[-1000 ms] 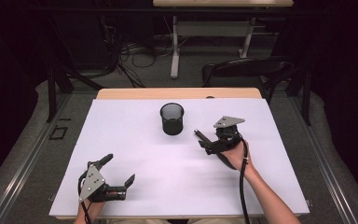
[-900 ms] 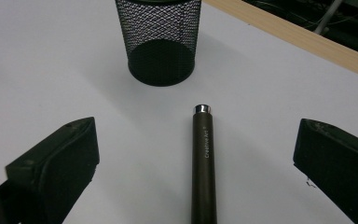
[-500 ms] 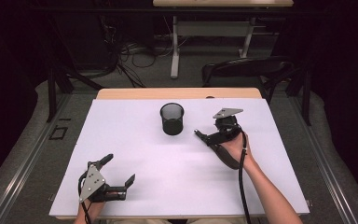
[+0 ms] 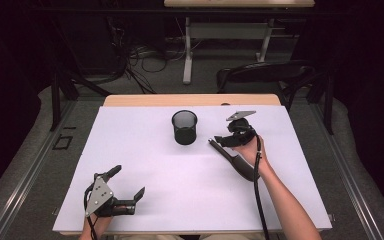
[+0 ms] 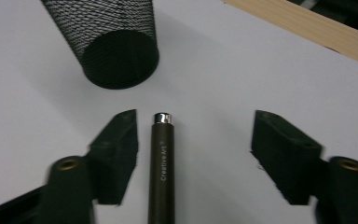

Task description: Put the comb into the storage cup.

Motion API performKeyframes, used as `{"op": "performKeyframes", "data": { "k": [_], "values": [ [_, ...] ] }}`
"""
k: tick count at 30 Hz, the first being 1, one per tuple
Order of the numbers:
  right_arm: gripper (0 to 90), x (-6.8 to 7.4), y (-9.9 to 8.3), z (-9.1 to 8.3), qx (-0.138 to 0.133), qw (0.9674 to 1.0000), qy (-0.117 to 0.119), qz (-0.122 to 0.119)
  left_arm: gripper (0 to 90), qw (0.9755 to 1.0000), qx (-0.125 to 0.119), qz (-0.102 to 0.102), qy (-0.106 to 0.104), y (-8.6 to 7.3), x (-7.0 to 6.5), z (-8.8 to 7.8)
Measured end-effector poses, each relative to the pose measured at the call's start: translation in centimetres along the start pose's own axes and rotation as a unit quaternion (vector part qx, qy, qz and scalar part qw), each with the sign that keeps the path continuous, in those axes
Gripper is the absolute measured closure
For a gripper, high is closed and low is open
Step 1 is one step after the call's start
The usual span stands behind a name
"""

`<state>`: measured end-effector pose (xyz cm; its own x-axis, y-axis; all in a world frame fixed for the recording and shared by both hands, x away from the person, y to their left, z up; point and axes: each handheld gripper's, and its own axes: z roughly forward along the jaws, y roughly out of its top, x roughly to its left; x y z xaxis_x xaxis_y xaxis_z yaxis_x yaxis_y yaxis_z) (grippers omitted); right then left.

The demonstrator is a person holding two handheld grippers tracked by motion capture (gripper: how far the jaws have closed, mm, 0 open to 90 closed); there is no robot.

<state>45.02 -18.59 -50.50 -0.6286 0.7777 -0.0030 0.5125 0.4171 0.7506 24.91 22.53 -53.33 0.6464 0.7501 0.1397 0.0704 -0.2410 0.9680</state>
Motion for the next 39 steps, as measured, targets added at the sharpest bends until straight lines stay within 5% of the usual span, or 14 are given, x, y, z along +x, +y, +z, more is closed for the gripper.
{"op": "performKeyframes", "data": {
  "k": [2, 3, 4, 6, 18, 39],
  "values": [
    [49.1, -0.1, 0.0, 0.2, 0.004, 1.0000, -0.002, 0.000, 0.0, 1.0000, 0.001, -0.001, 0.001, 0.0, 0.1, 0.0],
    [49.1, -0.1, 0.0, 0.2, 0.004, 1.0000, -0.002, 0.000, 0.0, 1.0000, 0.001, -0.001, 0.001, 0.0, 0.1, 0.0],
    [74.7, -0.1, 0.0, 0.5, 0.011, 0.9999, -0.004, -0.006, 0.0, 1.0000, 0.000, -0.003, 0.002, 0.0, 0.1, 0.0],
    [89.2, -0.1, 0.0, 0.6, 0.016, 0.9998, -0.005, -0.011, 0.0, 1.0000, -0.001, -0.004, 0.004, 0.0, 0.2, 0.0],
    [90.0, 0.8, 0.8, 2.2, 0.046, 0.9974, -0.039, -0.039, 0.1, 1.0000, 0.002, -0.003, 0.002, 0.0, 0.2, 0.0],
    [90.0, 1.2, 0.5, 5.9, 0.086, 0.9944, -0.047, -0.040, 0.1, 1.0000, -0.001, -0.004, 0.004, -0.1, 0.2, -0.1]
  ]
}}
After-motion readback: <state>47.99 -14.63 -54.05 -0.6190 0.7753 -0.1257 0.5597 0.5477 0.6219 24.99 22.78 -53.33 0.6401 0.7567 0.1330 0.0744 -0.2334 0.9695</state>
